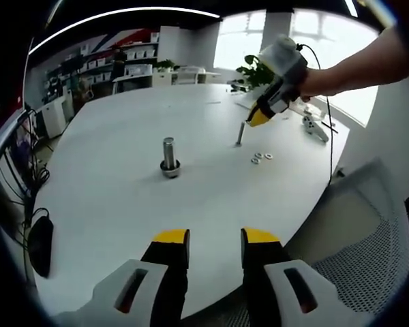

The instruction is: Place the washer onto the threaded stud by aligning its center hole with the stud, sliding it down to the base, and recovering from edge contact or off-axis alignment until the washer reaches the visible bottom stop.

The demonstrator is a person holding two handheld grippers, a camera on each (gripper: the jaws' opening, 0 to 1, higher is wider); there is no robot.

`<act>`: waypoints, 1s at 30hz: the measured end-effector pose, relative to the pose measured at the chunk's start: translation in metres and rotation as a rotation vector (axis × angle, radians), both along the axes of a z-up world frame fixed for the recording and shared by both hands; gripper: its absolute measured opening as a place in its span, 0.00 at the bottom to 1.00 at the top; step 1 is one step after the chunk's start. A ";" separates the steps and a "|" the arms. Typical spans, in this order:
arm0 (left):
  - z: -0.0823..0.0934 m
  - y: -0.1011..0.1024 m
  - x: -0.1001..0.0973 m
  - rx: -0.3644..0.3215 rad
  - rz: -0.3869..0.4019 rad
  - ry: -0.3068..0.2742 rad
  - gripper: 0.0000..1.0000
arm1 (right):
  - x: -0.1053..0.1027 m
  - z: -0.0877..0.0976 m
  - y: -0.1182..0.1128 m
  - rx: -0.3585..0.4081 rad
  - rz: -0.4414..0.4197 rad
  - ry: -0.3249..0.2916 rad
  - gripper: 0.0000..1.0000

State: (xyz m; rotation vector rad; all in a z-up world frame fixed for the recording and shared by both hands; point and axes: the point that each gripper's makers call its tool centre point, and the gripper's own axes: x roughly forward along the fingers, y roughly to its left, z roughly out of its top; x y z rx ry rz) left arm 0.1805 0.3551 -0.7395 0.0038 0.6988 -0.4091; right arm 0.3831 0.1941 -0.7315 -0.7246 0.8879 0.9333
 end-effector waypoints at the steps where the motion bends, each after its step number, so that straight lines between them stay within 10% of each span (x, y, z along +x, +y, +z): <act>1: 0.000 0.000 0.000 0.001 0.000 0.000 0.28 | 0.001 0.000 0.000 0.003 -0.005 0.001 0.13; 30: -0.001 0.000 0.000 0.003 0.002 0.003 0.27 | 0.007 -0.009 0.007 -0.030 0.010 0.036 0.13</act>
